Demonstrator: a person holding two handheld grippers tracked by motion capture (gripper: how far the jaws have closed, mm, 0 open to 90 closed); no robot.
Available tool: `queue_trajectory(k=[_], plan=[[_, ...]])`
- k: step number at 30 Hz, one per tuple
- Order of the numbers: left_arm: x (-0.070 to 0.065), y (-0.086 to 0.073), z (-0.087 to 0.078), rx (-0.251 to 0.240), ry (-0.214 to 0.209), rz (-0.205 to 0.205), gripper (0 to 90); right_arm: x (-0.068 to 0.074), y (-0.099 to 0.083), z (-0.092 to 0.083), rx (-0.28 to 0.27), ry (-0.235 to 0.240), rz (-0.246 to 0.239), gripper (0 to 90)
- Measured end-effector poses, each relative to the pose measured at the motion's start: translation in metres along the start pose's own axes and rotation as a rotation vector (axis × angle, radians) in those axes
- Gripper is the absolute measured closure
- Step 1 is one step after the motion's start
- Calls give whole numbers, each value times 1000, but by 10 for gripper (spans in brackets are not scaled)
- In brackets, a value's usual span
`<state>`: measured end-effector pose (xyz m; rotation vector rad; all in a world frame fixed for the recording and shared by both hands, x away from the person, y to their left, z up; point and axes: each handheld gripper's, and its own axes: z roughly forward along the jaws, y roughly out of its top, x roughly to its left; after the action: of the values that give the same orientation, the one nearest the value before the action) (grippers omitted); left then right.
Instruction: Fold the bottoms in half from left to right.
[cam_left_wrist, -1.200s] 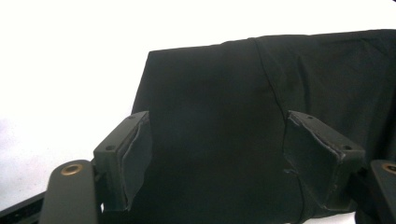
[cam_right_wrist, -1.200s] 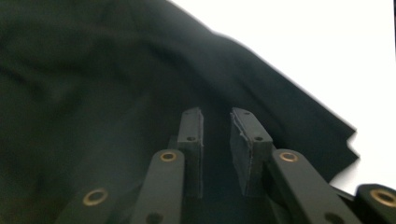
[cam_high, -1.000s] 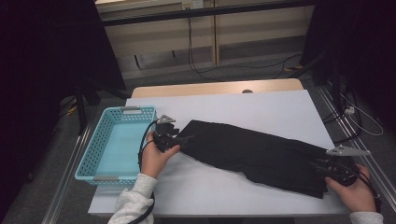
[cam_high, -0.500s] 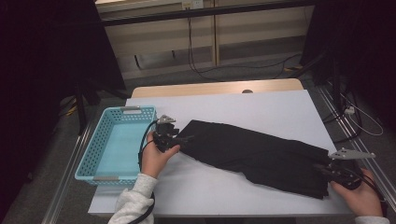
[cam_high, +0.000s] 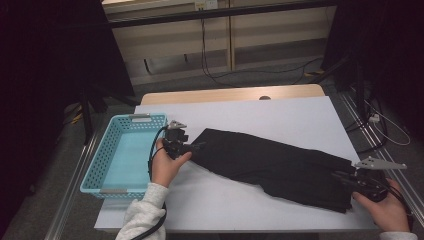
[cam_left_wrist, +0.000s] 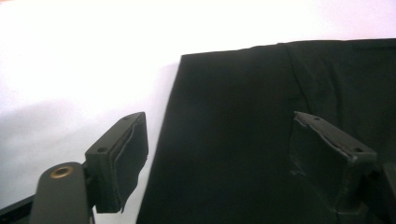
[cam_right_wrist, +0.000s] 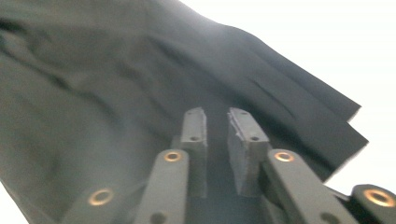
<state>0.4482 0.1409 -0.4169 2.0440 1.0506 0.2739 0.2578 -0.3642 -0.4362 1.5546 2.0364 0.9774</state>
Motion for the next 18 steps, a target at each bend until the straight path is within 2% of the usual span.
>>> queue_trajectory(k=[3, 4, 7, 13, 15, 16, 17, 18], plan=[[1, 1, 0, 4, 0, 0, 184, 8, 6, 5, -16, 24, -10, 686], [2, 3, 2, 8, -4, -15, 181, 10, 7, 6, -17, 31, -16, 669], [3, 5, 3, 28, -7, -9, 173, 17, 10, 11, -19, 51, -32, 618], [2, 11, 11, 25, -9, -13, 143, 27, 13, 17, -25, 86, -58, 512], [1, 11, 16, 19, -21, -6, 127, 29, 14, 18, -32, 90, -61, 477], [0, 9, 19, 27, -40, 13, 126, 30, 14, 19, -31, 93, -61, 455], [1, 8, 20, 33, -32, 29, 118, 31, 14, 20, -33, 98, -59, 440], [1, 8, 20, 33, -32, 29, 117, 32, 14, 21, -34, 107, -54, 432]])
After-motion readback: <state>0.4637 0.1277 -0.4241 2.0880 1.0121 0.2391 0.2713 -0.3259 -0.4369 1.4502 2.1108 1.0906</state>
